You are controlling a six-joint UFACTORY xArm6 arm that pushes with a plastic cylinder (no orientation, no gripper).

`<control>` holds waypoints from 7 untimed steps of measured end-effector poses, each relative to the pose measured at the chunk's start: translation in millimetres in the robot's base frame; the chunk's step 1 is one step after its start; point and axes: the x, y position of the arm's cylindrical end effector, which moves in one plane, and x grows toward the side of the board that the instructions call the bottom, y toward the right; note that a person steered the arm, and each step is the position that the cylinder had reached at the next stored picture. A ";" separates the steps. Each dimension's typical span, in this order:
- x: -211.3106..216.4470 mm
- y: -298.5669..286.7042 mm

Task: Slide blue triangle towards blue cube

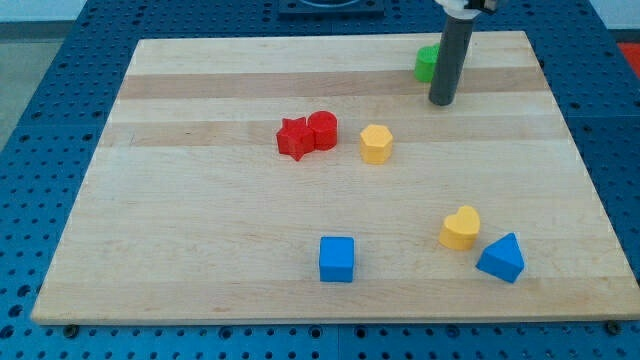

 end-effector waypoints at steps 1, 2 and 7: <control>51.0 49.6; 108.3 68.8; 234.0 53.4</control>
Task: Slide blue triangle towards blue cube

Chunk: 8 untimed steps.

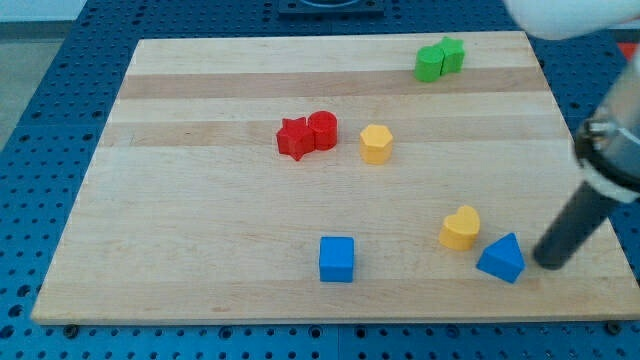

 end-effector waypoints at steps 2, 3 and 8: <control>0.0 -59.1; 0.0 -60.8; 37.1 -60.8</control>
